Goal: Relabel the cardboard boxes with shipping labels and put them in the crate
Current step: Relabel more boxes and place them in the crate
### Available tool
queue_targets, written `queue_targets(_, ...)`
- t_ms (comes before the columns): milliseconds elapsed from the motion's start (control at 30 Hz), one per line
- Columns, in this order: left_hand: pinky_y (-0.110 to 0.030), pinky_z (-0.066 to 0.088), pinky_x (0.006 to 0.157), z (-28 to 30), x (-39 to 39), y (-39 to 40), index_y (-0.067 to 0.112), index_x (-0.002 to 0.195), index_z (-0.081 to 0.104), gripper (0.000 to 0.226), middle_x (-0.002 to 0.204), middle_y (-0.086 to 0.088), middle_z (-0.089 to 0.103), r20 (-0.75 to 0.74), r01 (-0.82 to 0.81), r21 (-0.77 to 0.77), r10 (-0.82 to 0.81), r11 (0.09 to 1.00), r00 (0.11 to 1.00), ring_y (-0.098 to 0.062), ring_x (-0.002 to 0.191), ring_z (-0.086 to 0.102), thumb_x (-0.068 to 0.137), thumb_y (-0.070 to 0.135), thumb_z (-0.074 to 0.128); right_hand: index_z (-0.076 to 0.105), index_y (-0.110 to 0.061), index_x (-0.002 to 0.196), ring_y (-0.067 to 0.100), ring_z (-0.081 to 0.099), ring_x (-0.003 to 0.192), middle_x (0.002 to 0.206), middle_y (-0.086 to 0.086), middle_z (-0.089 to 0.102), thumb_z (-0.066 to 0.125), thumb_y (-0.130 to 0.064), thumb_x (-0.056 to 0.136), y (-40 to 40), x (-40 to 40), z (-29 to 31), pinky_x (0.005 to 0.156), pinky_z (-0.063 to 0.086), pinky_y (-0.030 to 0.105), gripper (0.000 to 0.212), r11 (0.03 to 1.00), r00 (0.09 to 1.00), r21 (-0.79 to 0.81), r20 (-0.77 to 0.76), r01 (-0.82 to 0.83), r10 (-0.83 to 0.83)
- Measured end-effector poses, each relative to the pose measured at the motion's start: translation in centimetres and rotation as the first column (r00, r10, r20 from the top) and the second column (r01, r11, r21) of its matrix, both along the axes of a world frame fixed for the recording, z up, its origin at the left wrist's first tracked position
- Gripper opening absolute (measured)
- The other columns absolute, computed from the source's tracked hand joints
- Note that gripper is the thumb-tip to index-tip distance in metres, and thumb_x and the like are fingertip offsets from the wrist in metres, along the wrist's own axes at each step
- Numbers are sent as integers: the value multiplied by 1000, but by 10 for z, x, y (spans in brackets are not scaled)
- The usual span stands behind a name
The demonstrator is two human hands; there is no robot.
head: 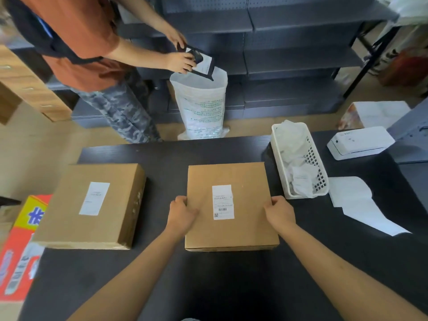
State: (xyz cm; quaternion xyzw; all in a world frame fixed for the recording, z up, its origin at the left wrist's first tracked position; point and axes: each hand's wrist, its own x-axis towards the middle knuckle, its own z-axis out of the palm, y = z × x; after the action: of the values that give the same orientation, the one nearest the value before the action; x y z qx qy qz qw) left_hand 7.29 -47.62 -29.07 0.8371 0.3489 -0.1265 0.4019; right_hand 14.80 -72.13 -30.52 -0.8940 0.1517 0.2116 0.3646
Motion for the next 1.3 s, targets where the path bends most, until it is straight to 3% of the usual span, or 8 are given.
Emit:
queue_targets(233,-31,49,82,-14,-2,1,11,121,47,42,121,-6,52,60,-70,-49,73,996,996,-21,104,56,85,19,66,49,-17,116,18,56,93,113,4,54,53,-29,93,-12,1,-14,75,46,32,26,996,999,87,26,-29,27)
queue_targets(400,-31,49,81,-18,-4,0,16,120,46,39,123,-5,48,74,-83,-76,89,994,993,-20,104,55,86,21,64,47,-16,118,17,55,94,119,7,52,55,-26,93,-14,3,-12,73,45,30,29,989,999,145,0,-40,41)
queue_targets(533,-34,50,88,-16,-4,-2,16,123,47,38,126,-5,48,84,-80,-77,87,994,993,-20,107,54,88,23,62,45,-13,131,24,44,118,131,8,43,58,-23,90,-5,-1,1,97,42,36,44,989,965,-101,232,-105,126)
queue_targets(633,-37,45,99,-18,-10,-6,15,133,42,48,135,-6,42,94,-75,-45,79,996,992,-21,116,50,91,27,60,56,-17,115,19,43,115,127,2,43,55,-29,92,10,-6,9,99,40,32,26,879,784,-298,405,-373,470)
queue_targets(833,-38,32,110,-22,-23,-15,16,150,17,77,150,-6,29,106,19,-7,-18,1000,994,-24,135,35,90,36,61,50,-16,133,18,35,132,143,1,39,42,-26,100,33,-14,2,107,33,30,35,429,367,-416,224,-802,903)
queue_targets(967,-38,34,108,-27,-30,-19,21,152,3,85,154,-2,22,115,40,-110,-27,993,993,-20,135,34,91,48,55,47,-10,138,24,39,132,146,7,41,58,-13,93,27,-15,-5,107,37,34,46,236,204,-546,121,-804,972)
queue_targets(1100,-32,39,101,-32,-35,-21,31,151,-4,85,153,4,19,150,26,-197,4,980,989,-10,122,39,90,55,50,70,-6,105,26,67,98,112,12,68,91,-5,50,25,-11,3,79,58,32,59,206,84,-617,222,-759,972)
queue_targets(1300,-34,39,105,-36,-37,-20,29,151,-5,85,155,5,14,167,64,-136,-41,989,985,-14,129,37,90,58,46,75,-9,90,24,70,82,99,12,72,93,-10,42,22,-2,14,68,59,32,51,75,-162,-716,257,-694,953)
